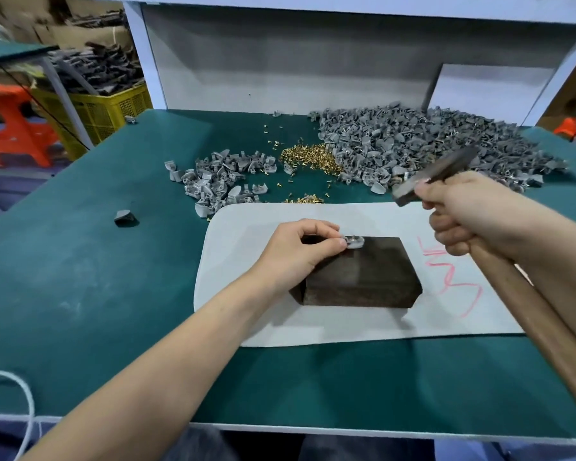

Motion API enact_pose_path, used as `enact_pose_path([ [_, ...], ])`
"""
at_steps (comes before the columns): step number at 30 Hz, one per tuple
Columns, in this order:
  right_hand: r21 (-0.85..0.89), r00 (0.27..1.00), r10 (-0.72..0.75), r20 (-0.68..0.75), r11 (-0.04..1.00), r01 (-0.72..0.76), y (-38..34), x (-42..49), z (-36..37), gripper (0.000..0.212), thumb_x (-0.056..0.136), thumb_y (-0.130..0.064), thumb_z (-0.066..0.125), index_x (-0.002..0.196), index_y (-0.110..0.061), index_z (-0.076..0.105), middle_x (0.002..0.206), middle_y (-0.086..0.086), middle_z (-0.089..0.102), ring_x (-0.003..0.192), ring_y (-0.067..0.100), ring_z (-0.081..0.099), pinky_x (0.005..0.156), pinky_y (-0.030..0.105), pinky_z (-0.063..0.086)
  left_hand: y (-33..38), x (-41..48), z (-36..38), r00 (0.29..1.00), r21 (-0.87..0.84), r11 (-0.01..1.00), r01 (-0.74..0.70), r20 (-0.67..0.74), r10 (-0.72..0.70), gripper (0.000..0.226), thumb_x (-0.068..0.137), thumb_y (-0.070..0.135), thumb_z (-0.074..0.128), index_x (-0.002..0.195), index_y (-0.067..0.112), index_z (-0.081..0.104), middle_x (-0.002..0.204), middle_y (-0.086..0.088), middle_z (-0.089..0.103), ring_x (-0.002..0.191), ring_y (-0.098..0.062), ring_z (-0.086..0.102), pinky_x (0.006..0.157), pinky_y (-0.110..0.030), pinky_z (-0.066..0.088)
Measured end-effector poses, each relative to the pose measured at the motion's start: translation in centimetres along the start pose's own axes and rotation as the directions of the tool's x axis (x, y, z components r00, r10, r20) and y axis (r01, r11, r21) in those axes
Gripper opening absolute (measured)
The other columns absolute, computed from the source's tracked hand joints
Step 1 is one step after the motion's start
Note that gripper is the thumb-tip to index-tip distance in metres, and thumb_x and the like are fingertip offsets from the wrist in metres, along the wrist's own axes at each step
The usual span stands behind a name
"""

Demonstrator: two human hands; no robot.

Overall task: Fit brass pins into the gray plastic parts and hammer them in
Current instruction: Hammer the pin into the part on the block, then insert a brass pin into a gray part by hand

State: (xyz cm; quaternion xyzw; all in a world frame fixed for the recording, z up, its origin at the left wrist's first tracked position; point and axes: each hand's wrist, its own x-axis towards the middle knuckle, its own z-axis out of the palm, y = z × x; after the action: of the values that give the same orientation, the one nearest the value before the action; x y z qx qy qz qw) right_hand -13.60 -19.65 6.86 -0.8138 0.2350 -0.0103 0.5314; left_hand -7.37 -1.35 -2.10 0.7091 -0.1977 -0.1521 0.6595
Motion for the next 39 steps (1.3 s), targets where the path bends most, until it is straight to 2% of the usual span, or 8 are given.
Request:
enact_pose_path([
  [18,0.37,0.953,0.199,0.23,0.888,-0.274,6.7,6.2,0.2,0.03,0.097,-0.025,0.047,0.071,-0.013,0.04,0.04,-0.004,0.029,0.024,0.004,0.024,0.027,0.011,0.023,-0.1,0.1,-0.2,1.0,0.049,0.999,0.007,-0.02,-0.006,0.018,0.083,0.013,0.068,0.067,0.02,0.066,0.103,0.01,0.069,0.089,0.004,0.062,0.075,-0.006,0.044],
  [22,0.543,0.876,0.116,0.468,0.745,-0.388,8.0,6.1,-1.4,0.014,0.08,-0.02,0.057,0.082,-0.007,0.05,0.053,-0.003,0.034,0.035,0.004,0.034,0.032,0.016,0.038,0.6,-0.1,-0.7,0.998,0.066,0.998,0.0,-0.064,0.004,0.024,0.085,0.007,0.063,0.065,0.019,0.065,0.098,0.007,0.071,0.085,0.004,0.062,0.073,-0.005,0.044],
  [25,0.625,0.81,0.022,0.586,0.625,-0.468,9.2,6.4,-2.6,0.026,0.079,-0.022,0.06,0.098,-0.004,0.057,0.064,-0.004,0.036,0.047,0.006,0.044,0.044,0.02,0.048,1.3,-0.2,-0.9,0.995,0.102,0.994,-0.026,-0.095,0.036,0.023,0.087,0.004,0.058,0.066,0.014,0.061,0.091,-0.001,0.071,0.08,0.002,0.06,0.069,-0.005,0.043],
  [29,0.703,0.789,-0.081,0.609,0.516,-0.49,9.5,6.9,-2.7,0.032,0.082,-0.023,0.058,0.104,0.0,0.054,0.067,0.0,0.045,0.054,0.008,0.047,0.052,0.025,0.052,3.2,0.7,-0.2,0.996,0.133,0.991,-0.023,-0.082,0.034,0.023,0.087,0.003,0.055,0.066,0.011,0.057,0.075,-0.009,0.067,0.079,-0.019,0.066,0.08,-0.026,0.049],
  [32,0.715,0.783,-0.114,0.611,0.503,-0.485,9.6,7.0,-2.6,0.043,0.068,-0.017,0.077,0.101,0.002,0.056,0.067,0.003,0.048,0.057,0.011,0.049,0.055,0.029,0.054,6.4,5.0,1.9,0.999,0.16,0.987,-0.022,-0.04,0.029,0.022,0.088,0.009,0.053,0.067,0.015,0.056,0.07,-0.002,0.072,0.068,-0.015,0.07,0.08,-0.033,0.053],
  [34,0.708,0.804,-0.098,0.587,0.543,-0.452,9.5,6.8,-2.7,0.037,0.075,-0.022,0.069,0.101,0.001,0.056,0.063,0.002,0.046,0.055,0.012,0.048,0.054,0.028,0.053,8.4,9.2,3.7,1.0,0.179,0.984,-0.015,-0.022,0.019,0.016,0.091,0.019,0.051,0.078,0.016,0.06,0.073,0.003,0.071,0.066,-0.012,0.069,0.074,-0.03,0.053],
  [36,0.716,0.814,-0.09,0.574,0.538,-0.445,9.4,6.7,-2.8,0.031,0.083,-0.026,0.054,0.101,-0.001,0.055,0.061,0.0,0.045,0.053,0.01,0.047,0.052,0.028,0.053,9.4,13.4,4.2,0.995,0.438,0.898,-0.041,-0.063,0.076,0.02,0.095,0.029,0.049,0.095,0.015,0.063,0.082,0.003,0.068,0.071,-0.013,0.064,0.07,-0.028,0.048],
  [39,0.727,0.802,-0.1,0.589,0.497,-0.473,9.7,6.7,-3.0,0.031,0.083,-0.025,0.053,0.103,0.0,0.055,0.064,0.0,0.045,0.053,0.009,0.047,0.051,0.028,0.053,7.9,16.7,0.2,0.996,0.871,0.492,-0.005,-0.042,0.083,0.034,0.096,0.029,0.049,0.126,0.013,0.055,0.119,-0.007,0.062,0.102,-0.022,0.058,0.088,-0.031,0.047],
])
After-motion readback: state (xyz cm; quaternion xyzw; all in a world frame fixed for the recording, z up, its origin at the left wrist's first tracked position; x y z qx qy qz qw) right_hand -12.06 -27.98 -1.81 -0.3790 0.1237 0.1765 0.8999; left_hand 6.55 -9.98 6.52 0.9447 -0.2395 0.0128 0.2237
